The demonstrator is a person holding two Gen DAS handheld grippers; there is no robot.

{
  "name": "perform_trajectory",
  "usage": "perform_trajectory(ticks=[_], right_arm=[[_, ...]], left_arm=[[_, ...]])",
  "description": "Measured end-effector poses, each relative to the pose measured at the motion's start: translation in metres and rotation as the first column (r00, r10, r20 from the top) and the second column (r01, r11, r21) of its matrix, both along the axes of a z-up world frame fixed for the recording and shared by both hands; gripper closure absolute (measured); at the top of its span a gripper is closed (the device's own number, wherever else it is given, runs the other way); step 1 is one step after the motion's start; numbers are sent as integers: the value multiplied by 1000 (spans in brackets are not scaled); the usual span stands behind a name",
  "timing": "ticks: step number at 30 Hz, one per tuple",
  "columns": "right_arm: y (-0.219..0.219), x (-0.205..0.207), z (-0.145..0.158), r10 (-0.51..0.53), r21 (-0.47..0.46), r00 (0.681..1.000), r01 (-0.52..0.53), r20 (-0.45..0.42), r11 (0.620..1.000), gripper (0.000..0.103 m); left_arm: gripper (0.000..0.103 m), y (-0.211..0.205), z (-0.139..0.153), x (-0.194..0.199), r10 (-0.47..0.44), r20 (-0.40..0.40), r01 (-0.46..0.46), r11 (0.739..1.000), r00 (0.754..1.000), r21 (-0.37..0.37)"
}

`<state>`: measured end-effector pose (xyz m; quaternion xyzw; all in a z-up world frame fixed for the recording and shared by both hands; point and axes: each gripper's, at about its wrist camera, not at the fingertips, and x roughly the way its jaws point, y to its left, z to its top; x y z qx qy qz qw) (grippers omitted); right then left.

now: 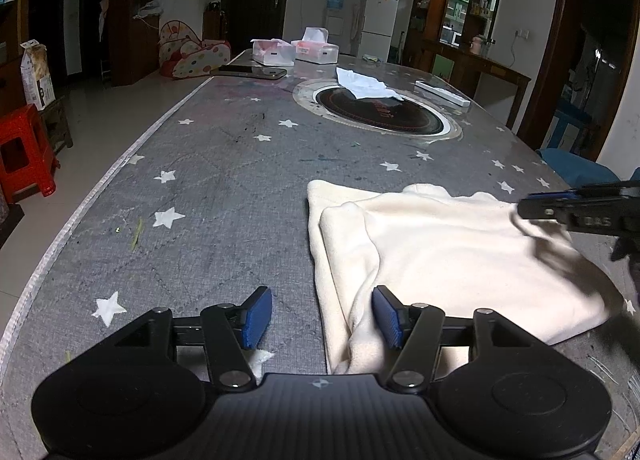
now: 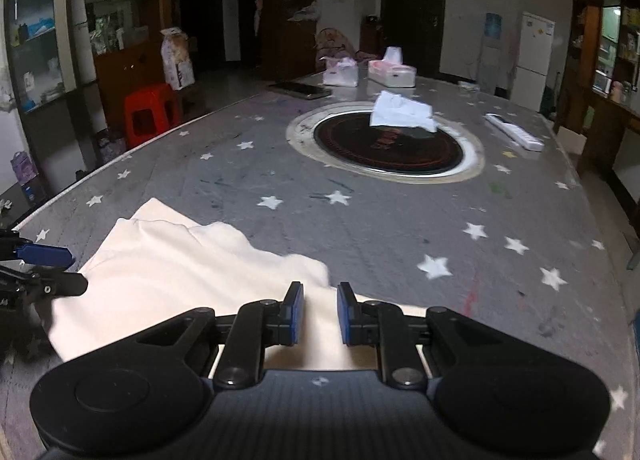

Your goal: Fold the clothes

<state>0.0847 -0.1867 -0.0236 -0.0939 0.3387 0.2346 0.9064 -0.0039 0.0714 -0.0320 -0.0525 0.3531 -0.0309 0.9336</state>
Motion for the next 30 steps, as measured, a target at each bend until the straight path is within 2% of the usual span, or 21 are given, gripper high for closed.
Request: perform_trajectory(ticks=[3,8,12,17,22,30], right_arm=[[11,10,-11,-3,-53,1000,2,-9,999,85],[10,2,-1,6,-40,1000,-6,15,999,86],[21,-7,8,58,-26,998,-58,22,998,86],[55,-3,3,125,-22,992,-125,-2,992,86],[83,14,-7,118,-12,993,-118,-26,993,85],[95,11,-2,137,-10,991,-137,-8,991,85]], left_arm=[[42,0,0,0,1,-1,-1,1000,1000,1],[42,0,0,0,1,-3,-1,1000,1000,-1],[41,0,1,0,5,-2,-5,1000,1000,-3],[40,0,0,-1,10,-3,-10,1000,1000,-3],[40,1,0,-1,6,-1,-6,1000,1000,-9],[39,3,0,-2,1,4,-1,1000,1000,-18]])
